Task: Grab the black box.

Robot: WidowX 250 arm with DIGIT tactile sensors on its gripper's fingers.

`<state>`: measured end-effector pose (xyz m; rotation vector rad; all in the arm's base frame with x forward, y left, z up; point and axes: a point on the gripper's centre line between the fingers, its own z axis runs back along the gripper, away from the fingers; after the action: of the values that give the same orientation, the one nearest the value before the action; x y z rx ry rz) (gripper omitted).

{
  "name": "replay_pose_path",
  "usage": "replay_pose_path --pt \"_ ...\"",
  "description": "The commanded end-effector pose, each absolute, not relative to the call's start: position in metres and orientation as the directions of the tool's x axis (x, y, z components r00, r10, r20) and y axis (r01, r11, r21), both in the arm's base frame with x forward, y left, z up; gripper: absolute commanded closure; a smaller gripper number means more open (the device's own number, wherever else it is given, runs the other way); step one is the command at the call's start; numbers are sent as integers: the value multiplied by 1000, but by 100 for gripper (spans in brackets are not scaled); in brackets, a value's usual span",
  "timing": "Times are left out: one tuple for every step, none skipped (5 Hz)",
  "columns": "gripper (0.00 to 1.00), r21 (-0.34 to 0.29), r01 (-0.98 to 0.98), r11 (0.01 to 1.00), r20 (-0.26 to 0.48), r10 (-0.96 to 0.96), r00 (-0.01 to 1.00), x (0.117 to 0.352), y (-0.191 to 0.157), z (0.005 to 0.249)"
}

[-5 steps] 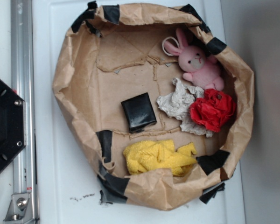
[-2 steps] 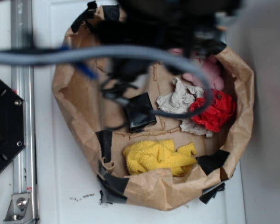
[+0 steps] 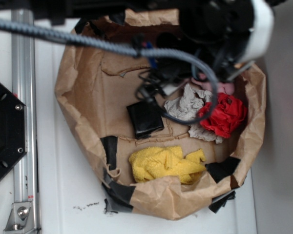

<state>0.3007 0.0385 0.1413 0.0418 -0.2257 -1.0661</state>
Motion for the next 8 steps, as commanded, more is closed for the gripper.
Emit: replay_pose_path --pt "0 136 954 266 97 -962 254 270 2 122" --pt "0 88 969 230 56 -973 225 260 -23 104" --pt "0 66 970 236 33 -972 234 253 -30 91" --pt "0 51 958 283 22 -959 283 249 -34 65" --pt "0 0 951 309 42 -950 309 253 -26 40" --pt "0 -53 961 270 58 -960 273 248 -41 18" --pt "0 -65 969 238 66 -968 242 242 -52 17" --pt "100 -52 965 258 71 -963 262 241 -51 27"
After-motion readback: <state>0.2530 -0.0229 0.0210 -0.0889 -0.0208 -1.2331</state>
